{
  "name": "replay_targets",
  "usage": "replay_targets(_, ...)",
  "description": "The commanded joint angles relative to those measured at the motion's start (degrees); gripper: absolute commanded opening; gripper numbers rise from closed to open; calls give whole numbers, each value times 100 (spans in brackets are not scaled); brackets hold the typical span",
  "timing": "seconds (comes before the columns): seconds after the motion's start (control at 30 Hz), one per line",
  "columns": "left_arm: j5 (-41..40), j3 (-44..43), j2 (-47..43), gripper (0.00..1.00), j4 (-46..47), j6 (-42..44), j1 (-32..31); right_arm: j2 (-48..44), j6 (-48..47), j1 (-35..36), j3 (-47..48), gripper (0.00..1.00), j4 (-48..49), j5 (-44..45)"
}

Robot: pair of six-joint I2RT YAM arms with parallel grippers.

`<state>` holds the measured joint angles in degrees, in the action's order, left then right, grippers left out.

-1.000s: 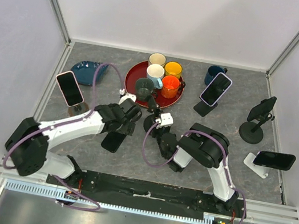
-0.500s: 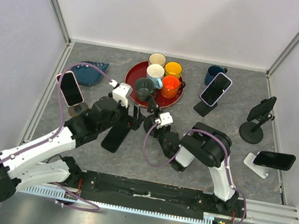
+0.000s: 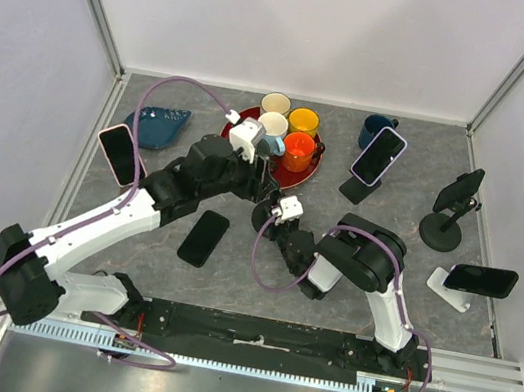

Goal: Remove the phone from the phone stand

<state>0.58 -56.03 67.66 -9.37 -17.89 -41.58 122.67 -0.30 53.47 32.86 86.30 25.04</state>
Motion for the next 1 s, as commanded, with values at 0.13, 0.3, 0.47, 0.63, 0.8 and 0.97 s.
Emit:
replay_targets(0.13, 372, -611, 564, 56, -680, 339, 19, 468, 73, -21, -210, 0, 1433, -377)
replay_targets(0.3, 443, -786, 678, 53, -1058, 497, 27, 486, 73, -21, -192, 0, 1433, -412)
replay_targets(0.47, 504, -769, 731, 42, -1041, 611, 27, 503, 73, -30, -184, 0, 1433, -438)
replay_targets(0.63, 592, -804, 810, 20, -813, 725, 19, 495, 73, -21, -184, 0, 1433, -473)
replay_targets(0.8, 479, -857, 767, 2, -795, 761, 27, 407, -66, -21, -227, 11, 1433, -456)
replay_targets(0.97, -39, -874, 416, 2, -891, 848, 19, -67, -103, -30, -429, 54, 1433, -657)
